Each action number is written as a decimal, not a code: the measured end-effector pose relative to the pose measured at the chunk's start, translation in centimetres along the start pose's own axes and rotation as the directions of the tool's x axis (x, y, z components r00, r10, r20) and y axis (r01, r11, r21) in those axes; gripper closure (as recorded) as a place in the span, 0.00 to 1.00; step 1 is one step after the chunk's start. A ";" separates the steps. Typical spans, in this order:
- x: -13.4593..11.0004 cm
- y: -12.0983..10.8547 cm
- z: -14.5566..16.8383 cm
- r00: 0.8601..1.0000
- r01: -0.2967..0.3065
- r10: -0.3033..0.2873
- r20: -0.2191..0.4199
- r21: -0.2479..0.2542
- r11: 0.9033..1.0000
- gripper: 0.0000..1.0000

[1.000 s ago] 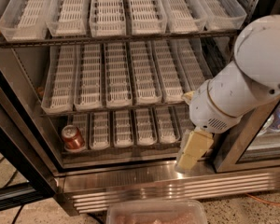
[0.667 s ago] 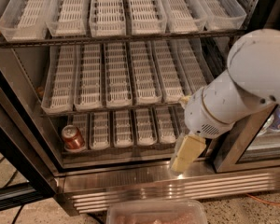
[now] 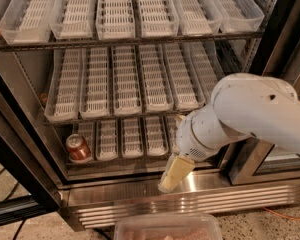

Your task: Pick coke can from bottom shelf of fridge

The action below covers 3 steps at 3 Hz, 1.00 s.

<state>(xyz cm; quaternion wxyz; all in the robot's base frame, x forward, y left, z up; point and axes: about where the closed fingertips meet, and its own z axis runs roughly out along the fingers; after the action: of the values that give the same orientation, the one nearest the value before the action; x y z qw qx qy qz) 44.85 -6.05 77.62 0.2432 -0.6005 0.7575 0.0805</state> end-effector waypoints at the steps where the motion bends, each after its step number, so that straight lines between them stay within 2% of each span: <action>1: -0.7 -0.1 3.1 0.999 0.026 -0.026 0.027 0.006 1.000 0.00; 2: -0.9 0.7 5.1 0.998 0.049 -0.048 0.040 -0.020 0.999 0.00; 3: -0.9 0.7 5.1 0.998 0.049 -0.048 0.040 -0.020 0.999 0.00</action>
Offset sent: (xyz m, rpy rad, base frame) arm 0.0059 0.0439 -0.0653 0.0432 0.0068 0.0964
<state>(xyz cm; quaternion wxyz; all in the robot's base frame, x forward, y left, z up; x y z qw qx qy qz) 45.67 -2.96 73.45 0.2537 -0.6194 0.7369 0.0945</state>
